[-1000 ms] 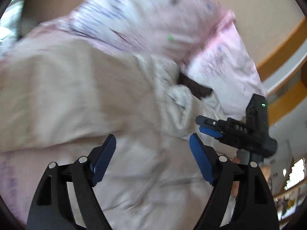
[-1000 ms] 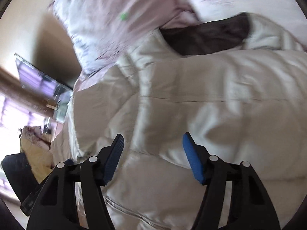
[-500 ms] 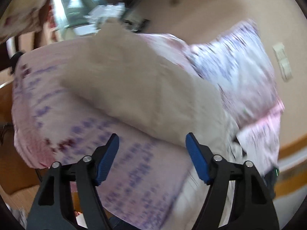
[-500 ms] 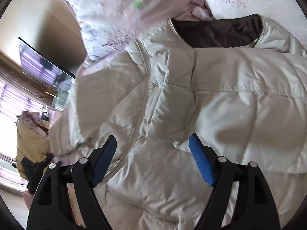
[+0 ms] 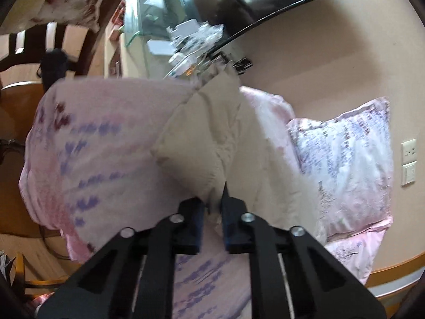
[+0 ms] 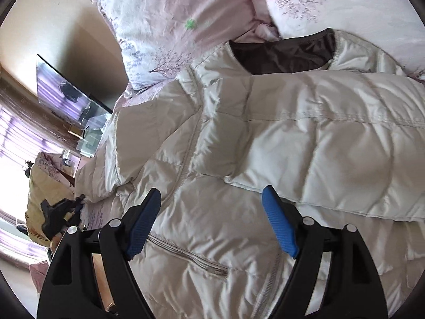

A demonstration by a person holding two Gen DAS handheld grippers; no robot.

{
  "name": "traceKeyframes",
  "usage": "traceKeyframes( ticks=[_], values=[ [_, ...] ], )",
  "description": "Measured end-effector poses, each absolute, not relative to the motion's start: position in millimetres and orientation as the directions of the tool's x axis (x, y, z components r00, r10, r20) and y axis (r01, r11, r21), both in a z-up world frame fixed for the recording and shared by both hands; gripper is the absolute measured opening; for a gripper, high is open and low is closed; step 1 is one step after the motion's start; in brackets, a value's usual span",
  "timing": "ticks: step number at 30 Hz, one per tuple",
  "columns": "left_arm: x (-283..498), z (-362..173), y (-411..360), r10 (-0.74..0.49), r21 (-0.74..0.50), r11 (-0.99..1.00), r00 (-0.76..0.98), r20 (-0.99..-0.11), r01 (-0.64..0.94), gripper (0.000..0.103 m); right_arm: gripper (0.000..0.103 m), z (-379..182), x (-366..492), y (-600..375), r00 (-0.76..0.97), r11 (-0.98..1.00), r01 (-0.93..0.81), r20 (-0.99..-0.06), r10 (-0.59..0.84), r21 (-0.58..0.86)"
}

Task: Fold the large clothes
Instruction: 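Grasp the other sleeve cuff with the left gripper and fold it across the body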

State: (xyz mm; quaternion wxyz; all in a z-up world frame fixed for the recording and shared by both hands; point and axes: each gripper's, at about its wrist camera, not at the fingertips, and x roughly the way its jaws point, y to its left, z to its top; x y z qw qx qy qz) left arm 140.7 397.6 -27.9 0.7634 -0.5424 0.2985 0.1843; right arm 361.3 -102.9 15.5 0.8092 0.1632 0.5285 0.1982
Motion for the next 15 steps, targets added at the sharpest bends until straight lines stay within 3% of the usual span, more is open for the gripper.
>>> traceKeyframes(
  ticks=[8, 15],
  values=[
    [168.5, 70.6, 373.3, 0.007, -0.713, 0.556, 0.861, -0.509, -0.426, 0.009, 0.082, 28.4, 355.5, -134.7, 0.439, 0.887, -0.123, -0.778, 0.451, 0.445],
    [213.8, 134.1, 267.8, -0.231, -0.674, 0.731, 0.892, -0.388, -0.103, 0.009, 0.083, 32.3, 352.9, -159.6, 0.487, 0.889, -0.066, -0.763, 0.425, 0.453]
  ],
)
